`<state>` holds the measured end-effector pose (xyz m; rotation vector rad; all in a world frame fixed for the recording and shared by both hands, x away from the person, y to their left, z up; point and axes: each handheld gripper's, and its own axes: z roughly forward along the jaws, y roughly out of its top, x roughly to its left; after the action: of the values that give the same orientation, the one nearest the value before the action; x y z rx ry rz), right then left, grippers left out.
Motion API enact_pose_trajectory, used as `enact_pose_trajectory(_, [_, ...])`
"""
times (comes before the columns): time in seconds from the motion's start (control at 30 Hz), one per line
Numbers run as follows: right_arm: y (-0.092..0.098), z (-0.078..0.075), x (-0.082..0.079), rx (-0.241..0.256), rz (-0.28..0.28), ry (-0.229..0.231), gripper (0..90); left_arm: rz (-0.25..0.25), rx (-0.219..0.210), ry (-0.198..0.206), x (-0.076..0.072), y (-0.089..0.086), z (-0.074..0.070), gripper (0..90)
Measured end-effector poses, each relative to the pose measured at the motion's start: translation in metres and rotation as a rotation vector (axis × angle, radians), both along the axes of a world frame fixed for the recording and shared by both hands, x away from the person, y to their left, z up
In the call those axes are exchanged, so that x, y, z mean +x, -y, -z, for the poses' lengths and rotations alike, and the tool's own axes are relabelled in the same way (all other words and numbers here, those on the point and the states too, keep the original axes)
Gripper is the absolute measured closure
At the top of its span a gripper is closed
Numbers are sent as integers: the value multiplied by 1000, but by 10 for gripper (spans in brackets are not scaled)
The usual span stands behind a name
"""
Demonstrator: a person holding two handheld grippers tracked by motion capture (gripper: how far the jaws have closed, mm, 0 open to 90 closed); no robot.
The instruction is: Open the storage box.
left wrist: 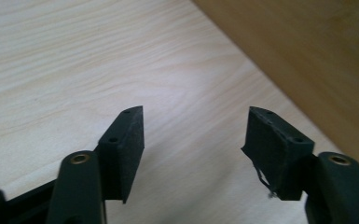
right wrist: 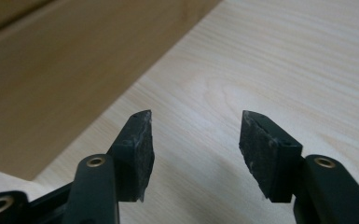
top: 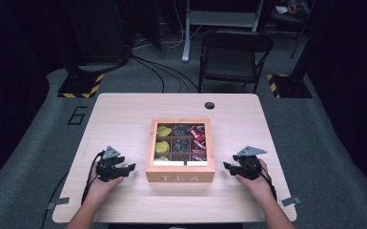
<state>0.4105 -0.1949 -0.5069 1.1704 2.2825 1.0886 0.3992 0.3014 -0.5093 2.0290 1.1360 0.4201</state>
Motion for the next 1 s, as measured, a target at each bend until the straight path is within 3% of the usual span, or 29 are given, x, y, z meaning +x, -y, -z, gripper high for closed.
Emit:
enact_pose_trajectory(0.23, [-9, -22, -14, -3, -45, 35, 473, 10, -49, 30, -12, 3, -25, 414])
enact_pose_trajectory(0.33, [-10, -32, -17, 33, -59, 21, 474, 30, -39, 34, -15, 3, -34, 414])
enact_pose_trajectory(0.43, [-11, -40, -22, 37, -76, 23, 479, 50, -30, 41, -20, 4, -40, 414])
enact_pose_trajectory(0.73, [-19, -50, -37, 13, -125, 53, 484, 106, -35, 42, -33, 12, -47, 419])
enact_pose_trajectory(0.87, [-23, -52, -40, 31, -141, 41, 484, 113, -45, 41, -37, 14, -49, 419])
enact_pose_trajectory(1.0, [-30, -52, -46, 44, -198, 44, 482, 141, -49, 40, -44, 19, -51, 420])
